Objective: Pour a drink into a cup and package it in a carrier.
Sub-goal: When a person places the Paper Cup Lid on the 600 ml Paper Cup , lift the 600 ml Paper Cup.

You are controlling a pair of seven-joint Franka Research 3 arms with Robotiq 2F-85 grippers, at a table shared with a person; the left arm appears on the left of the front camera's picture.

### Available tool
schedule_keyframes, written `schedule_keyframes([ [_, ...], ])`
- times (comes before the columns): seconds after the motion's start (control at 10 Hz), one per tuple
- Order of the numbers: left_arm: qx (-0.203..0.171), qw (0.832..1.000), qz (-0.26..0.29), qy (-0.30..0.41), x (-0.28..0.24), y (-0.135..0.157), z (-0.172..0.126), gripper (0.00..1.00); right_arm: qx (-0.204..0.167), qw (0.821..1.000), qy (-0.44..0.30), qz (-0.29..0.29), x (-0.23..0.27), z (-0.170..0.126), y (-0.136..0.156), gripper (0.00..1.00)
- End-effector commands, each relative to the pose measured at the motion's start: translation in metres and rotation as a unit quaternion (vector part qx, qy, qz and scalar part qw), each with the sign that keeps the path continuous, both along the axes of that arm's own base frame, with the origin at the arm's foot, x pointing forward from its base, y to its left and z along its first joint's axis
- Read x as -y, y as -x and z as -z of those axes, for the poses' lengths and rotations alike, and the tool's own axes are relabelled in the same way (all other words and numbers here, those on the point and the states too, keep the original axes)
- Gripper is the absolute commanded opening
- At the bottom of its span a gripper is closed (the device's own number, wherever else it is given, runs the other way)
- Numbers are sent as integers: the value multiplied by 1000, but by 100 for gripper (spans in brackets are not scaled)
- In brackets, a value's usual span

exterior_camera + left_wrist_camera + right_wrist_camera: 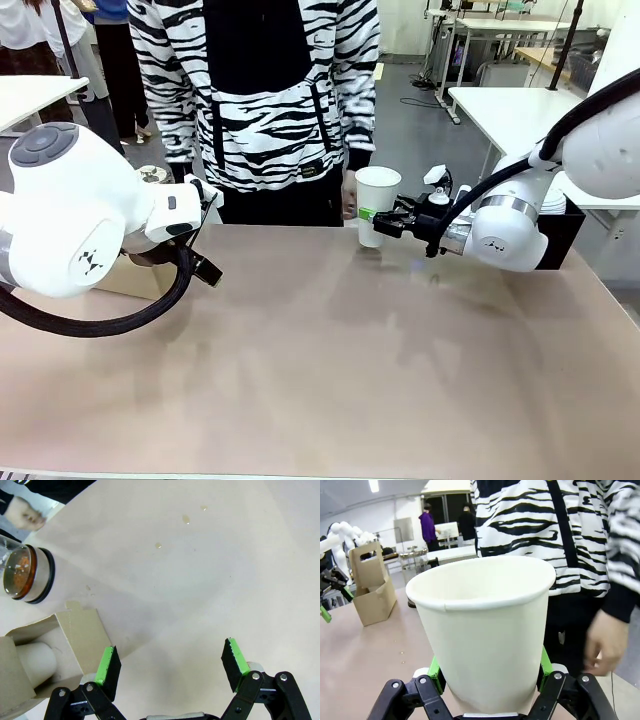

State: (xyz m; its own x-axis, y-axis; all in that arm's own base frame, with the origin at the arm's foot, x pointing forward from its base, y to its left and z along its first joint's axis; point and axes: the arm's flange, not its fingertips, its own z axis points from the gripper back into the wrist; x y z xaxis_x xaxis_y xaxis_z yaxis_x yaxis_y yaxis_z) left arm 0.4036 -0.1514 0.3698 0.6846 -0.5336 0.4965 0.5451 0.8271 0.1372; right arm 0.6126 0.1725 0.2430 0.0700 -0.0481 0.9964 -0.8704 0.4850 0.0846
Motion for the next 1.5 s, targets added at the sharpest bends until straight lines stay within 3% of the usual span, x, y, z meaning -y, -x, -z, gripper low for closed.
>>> schedule_keyframes([
  [0.0, 0, 1000, 1, 1, 0, 0, 0, 100, 1, 1000, -5, 6, -2, -4, -1, 80],
  [1.4, 0, 1000, 1, 1, 0, 0, 0, 100, 1, 1000, -5, 6, -2, -4, -1, 80],
])
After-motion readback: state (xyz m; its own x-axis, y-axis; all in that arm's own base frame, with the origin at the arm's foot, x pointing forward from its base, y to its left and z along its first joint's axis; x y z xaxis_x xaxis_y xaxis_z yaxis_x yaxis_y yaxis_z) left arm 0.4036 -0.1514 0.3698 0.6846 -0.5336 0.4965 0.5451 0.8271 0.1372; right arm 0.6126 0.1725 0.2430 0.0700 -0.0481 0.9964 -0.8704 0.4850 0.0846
